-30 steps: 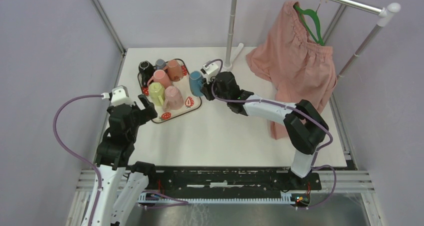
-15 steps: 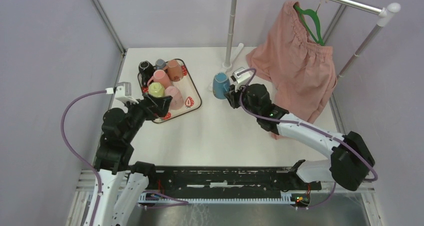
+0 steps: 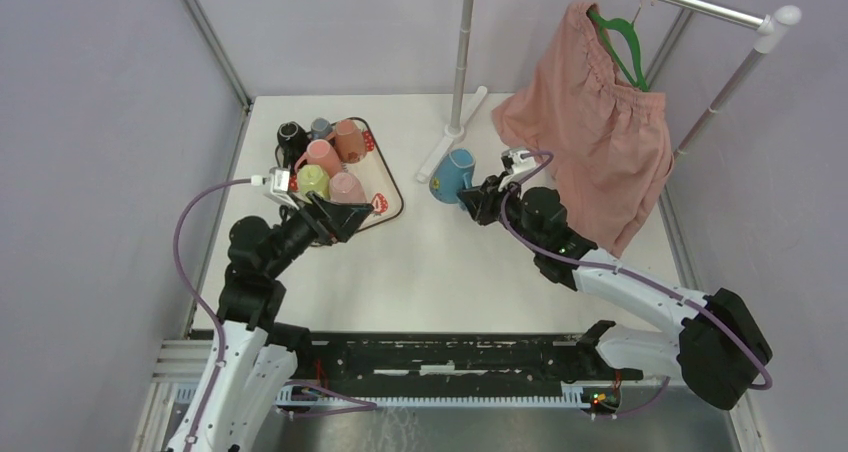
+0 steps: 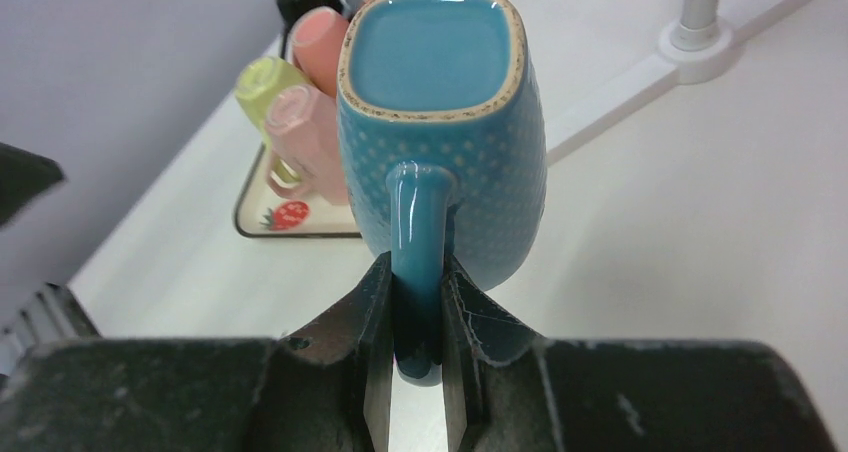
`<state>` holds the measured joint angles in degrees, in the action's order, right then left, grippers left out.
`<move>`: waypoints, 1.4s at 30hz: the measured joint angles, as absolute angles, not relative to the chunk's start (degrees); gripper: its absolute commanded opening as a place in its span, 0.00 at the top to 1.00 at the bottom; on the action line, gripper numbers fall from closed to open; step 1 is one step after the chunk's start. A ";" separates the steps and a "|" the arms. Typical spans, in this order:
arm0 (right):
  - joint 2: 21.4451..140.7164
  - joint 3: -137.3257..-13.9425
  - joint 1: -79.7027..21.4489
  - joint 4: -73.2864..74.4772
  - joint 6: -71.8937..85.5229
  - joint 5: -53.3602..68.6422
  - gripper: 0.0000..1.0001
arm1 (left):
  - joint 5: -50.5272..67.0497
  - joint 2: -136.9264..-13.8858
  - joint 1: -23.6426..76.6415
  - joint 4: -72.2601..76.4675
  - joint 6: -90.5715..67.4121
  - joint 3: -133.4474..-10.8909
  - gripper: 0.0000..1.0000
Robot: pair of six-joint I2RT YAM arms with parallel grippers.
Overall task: Turn the mug right side up
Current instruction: Turn over the cup on the tray.
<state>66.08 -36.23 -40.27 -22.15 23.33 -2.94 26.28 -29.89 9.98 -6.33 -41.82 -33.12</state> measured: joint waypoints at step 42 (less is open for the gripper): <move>69.38 -33.01 -47.59 -60.97 60.14 2.04 1.00 | 19.14 -59.53 35.44 55.44 -63.42 -26.11 0.28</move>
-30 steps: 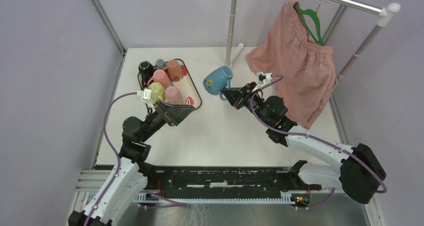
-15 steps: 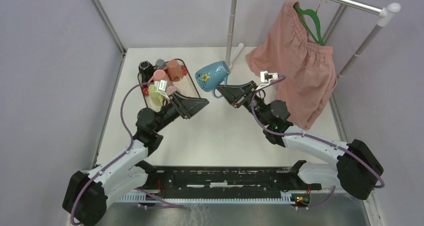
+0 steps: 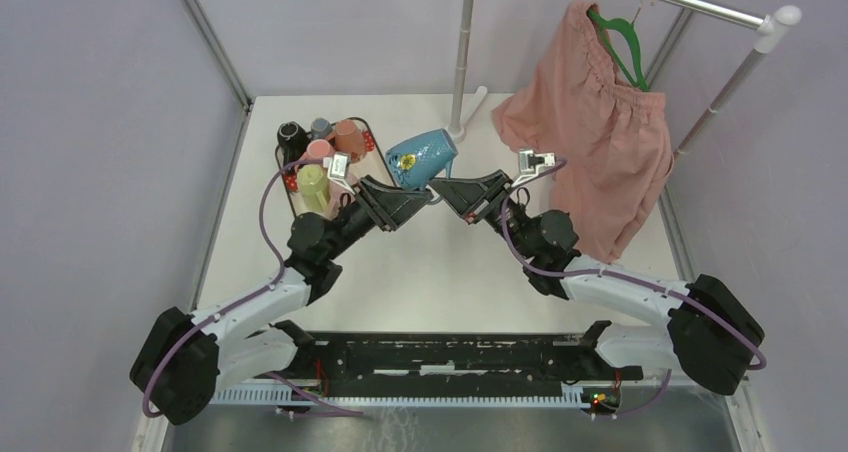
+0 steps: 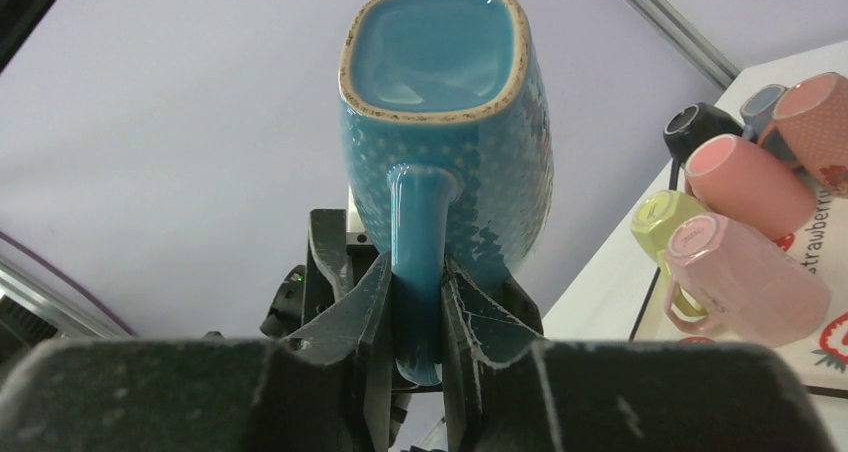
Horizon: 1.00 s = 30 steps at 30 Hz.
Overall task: Turn the mug right side up
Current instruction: Turn over the cup on the tray.
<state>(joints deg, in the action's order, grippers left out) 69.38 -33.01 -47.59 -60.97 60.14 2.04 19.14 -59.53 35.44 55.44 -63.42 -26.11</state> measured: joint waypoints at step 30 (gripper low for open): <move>71.96 -30.15 -47.79 -73.65 68.14 -1.63 1.00 | 15.46 -66.37 38.02 63.20 -65.52 -29.41 0.56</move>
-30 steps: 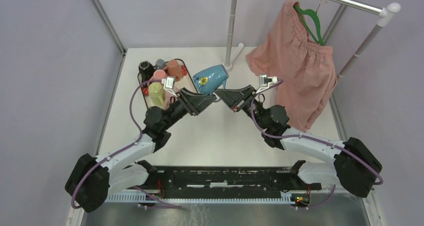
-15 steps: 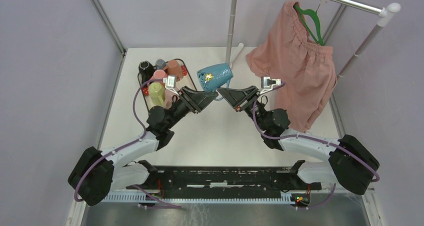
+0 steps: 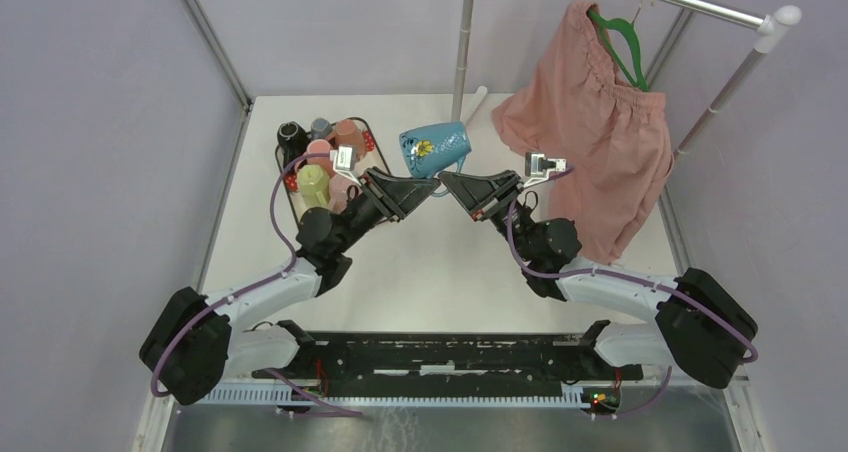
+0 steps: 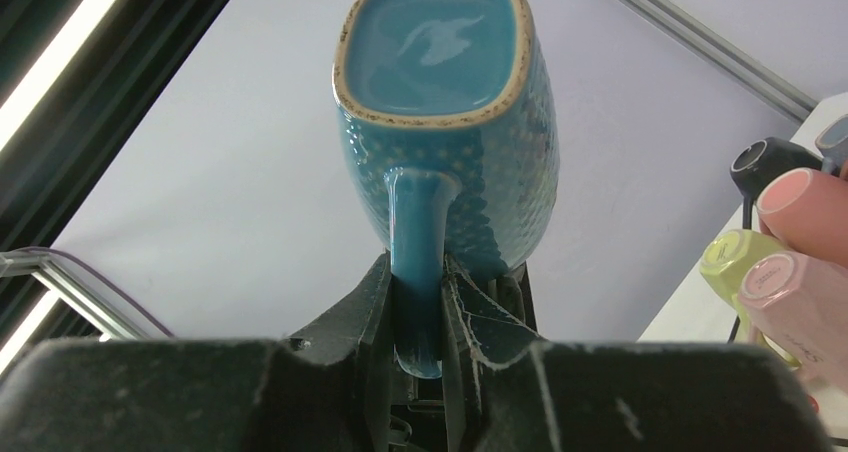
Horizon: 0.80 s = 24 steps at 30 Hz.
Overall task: Turn the mug right side up
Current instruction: Turn over the cup on the tray.
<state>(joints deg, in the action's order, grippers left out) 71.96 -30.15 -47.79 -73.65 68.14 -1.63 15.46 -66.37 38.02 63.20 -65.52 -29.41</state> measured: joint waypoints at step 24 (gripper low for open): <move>71.83 -30.15 -47.72 -72.10 69.17 -2.94 1.00 | 18.04 -65.21 38.00 55.75 -63.51 -33.12 0.98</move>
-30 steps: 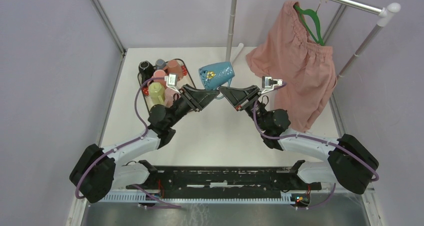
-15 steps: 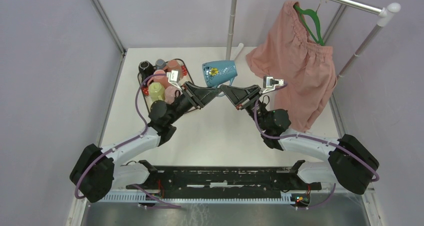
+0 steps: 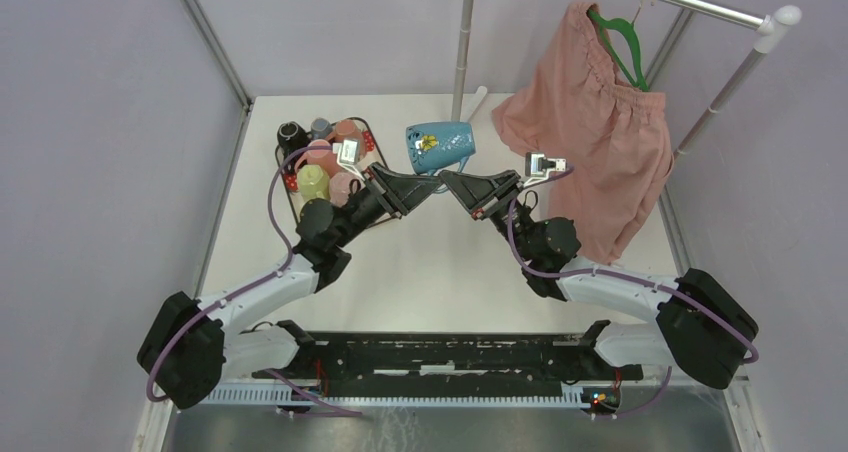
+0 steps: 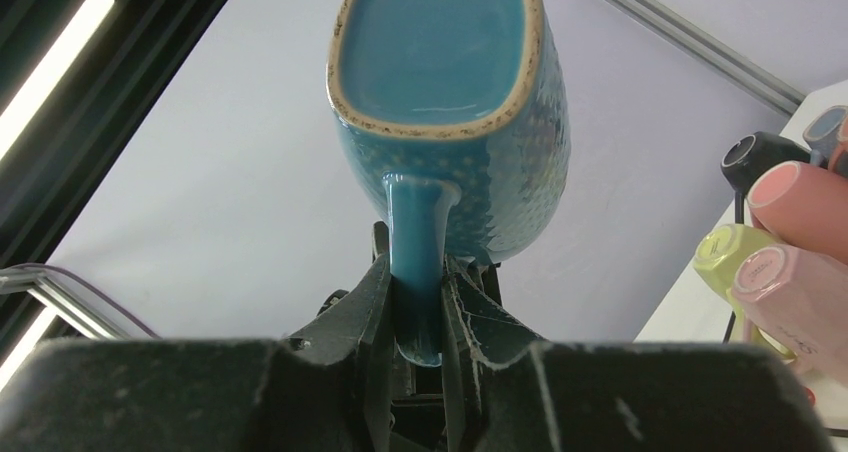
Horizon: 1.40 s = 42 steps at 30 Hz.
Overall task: Turn the mug right side up
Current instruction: Turn over the cup on the tray.
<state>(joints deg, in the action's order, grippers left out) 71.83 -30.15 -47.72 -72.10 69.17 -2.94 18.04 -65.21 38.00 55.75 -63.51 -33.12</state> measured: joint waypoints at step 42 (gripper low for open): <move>57.10 -26.00 -49.41 -51.48 59.48 -8.97 0.41 | 24.60 -62.61 38.39 55.81 -59.31 -33.12 0.98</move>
